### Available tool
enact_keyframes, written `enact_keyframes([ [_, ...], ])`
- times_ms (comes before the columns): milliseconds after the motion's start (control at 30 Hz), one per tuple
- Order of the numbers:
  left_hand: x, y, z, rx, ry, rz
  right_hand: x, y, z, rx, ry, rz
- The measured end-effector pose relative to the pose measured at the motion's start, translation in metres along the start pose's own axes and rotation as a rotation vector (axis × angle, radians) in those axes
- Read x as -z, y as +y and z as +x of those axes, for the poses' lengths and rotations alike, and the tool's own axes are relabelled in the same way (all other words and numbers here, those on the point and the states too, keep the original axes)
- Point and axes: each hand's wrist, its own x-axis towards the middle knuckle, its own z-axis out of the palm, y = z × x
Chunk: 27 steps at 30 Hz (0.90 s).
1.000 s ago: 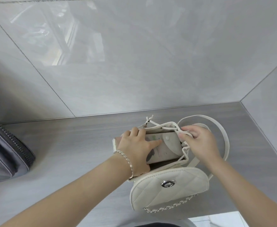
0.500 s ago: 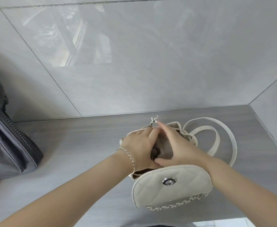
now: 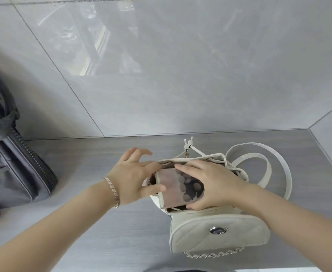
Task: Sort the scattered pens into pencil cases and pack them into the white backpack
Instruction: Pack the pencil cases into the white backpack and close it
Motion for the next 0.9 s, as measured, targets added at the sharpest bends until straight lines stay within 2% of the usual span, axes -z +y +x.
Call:
enact_keyframes([
  [133, -0.005, -0.005, 0.0, 0.001, 0.106, 0.048, 0.007, 0.0, 0.001, -0.067, -0.083, 0.087],
  [267, -0.002, 0.0, -0.002, 0.075, 0.097, 0.063, 0.013, 0.002, 0.002, -0.081, -0.115, 0.133],
  [433, -0.002, 0.004, -0.016, 0.039, 0.05, 0.103, 0.011, 0.005, 0.002, -0.111, -0.111, 0.193],
  [500, -0.002, 0.008, -0.021, 0.045, -0.029, 0.088, 0.01, 0.006, 0.002, -0.127, -0.09, 0.223],
  [567, 0.0, 0.012, -0.022, 0.092, -0.157, -0.04, 0.007, 0.006, 0.002, -0.123, -0.071, 0.221],
  [633, 0.003, 0.018, -0.021, 0.244, -0.331, -0.275, 0.005, 0.004, 0.002, -0.116, -0.054, 0.208],
  [667, 0.001, 0.02, -0.022, 0.304, -0.367, -0.341, 0.005, 0.004, 0.003, -0.114, -0.051, 0.195],
  [800, -0.004, 0.03, -0.025, 0.4, -0.39, -0.381, 0.001, 0.003, 0.005, -0.079, -0.017, 0.117],
  [900, -0.001, 0.032, -0.021, 0.365, -0.404, -0.322, -0.002, 0.006, 0.006, -0.056, 0.005, 0.043],
])
